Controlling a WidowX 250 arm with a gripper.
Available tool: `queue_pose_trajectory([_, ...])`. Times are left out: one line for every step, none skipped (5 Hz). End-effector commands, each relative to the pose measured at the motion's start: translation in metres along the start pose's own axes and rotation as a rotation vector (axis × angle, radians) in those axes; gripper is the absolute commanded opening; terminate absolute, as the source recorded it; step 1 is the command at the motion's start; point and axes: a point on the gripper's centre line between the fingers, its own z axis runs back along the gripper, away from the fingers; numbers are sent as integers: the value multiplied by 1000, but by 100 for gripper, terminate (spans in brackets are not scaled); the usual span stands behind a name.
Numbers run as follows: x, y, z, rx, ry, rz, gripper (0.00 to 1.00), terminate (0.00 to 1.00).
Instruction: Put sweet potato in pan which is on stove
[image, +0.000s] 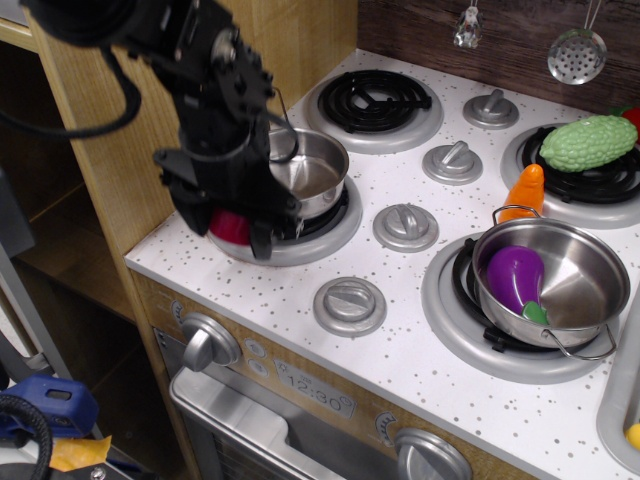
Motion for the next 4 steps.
queue_pose_trajectory([40, 2, 15, 1, -152, -56, 0, 0])
queue_pose_trajectory([60, 0, 3, -15, -239, -102, 0, 0])
queue_pose_trajectory([80, -1, -9, -58, -273, -140, 0, 0])
queue_pose_trajectory([89, -1, -16, -76, -284, -167, 0, 0])
